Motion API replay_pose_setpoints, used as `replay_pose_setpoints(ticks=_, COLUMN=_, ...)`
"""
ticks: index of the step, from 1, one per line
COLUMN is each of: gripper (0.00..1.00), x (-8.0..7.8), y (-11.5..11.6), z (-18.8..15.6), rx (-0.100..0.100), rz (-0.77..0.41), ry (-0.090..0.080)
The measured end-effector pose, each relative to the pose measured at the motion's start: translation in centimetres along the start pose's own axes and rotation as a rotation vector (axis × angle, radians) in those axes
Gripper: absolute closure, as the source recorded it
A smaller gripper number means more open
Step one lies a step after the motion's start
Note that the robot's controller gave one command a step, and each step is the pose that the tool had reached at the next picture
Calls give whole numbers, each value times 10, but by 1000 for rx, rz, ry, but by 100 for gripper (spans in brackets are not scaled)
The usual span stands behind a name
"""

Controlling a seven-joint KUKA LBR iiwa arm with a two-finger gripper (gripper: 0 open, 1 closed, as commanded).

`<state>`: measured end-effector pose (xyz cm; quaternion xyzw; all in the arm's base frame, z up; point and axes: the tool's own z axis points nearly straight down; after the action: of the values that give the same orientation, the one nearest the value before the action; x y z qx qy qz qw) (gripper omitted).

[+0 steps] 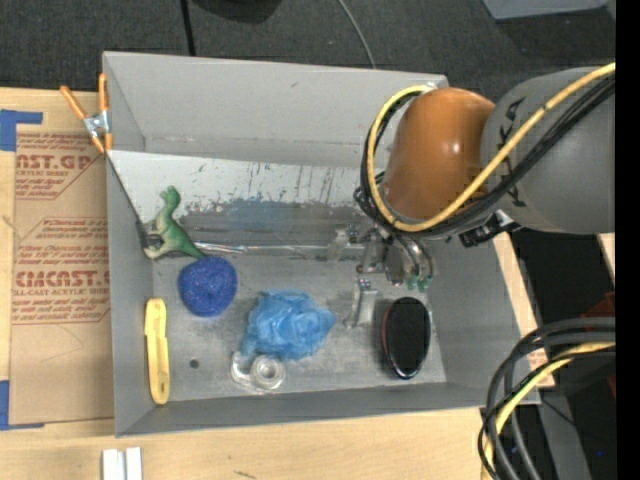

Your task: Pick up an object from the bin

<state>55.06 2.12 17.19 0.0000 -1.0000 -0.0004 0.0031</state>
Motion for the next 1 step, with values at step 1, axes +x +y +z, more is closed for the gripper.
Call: replay_pose_setpoints(ticks=1, gripper=0, x=-2, y=0, z=-5, rx=0, rz=0, ry=-8)
